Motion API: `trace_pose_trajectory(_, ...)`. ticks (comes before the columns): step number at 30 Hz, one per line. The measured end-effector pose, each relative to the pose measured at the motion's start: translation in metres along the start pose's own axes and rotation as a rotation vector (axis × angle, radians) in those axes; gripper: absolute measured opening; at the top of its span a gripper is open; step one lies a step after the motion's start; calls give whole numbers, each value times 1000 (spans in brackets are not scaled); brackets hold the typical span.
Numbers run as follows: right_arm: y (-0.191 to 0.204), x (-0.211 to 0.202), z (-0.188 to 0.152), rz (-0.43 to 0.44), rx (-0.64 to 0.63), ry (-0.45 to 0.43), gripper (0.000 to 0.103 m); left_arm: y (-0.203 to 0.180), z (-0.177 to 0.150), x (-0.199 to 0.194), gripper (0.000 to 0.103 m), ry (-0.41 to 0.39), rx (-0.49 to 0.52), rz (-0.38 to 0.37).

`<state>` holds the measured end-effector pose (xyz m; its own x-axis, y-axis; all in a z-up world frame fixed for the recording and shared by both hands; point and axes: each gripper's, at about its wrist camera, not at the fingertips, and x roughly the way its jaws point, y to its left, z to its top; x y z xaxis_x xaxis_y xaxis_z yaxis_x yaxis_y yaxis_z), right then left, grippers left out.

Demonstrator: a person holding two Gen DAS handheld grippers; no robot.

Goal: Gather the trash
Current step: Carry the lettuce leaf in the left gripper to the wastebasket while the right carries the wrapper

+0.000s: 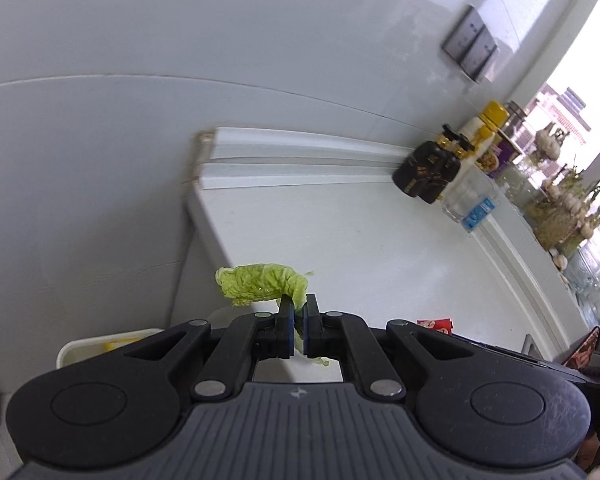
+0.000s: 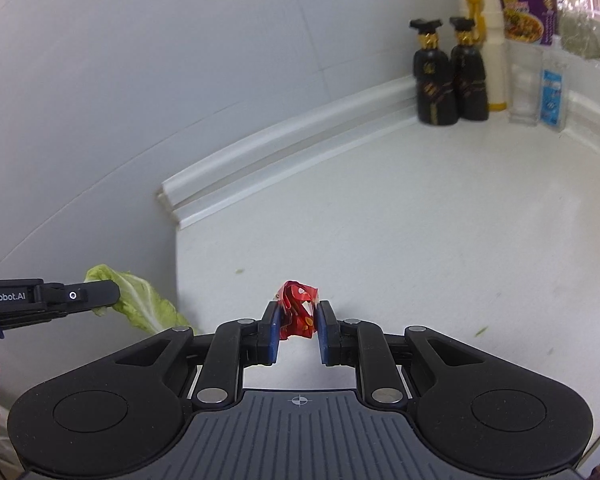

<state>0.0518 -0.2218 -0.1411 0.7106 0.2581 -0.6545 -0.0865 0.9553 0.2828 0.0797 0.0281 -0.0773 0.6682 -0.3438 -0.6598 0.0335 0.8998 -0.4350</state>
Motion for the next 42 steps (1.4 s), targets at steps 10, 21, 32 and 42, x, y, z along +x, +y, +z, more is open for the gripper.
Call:
trace_pose_trajectory(10,40,23,-23,100,-57,126,17,47,-36,-24,3,8,-115,81)
trace_pose_trajectory(21,95,39,-42,196,-193,241,17,100,-68,-27,3,45,-265,151)
trace_pose_trajectory(32,136,77,-71,215,-328,383,17,140,-95,-13,3,105,-342,199)
trace_pose_trajectory(42,159,113,-91,214,-403,471,17,159,-123,18,3,163,-328,217)
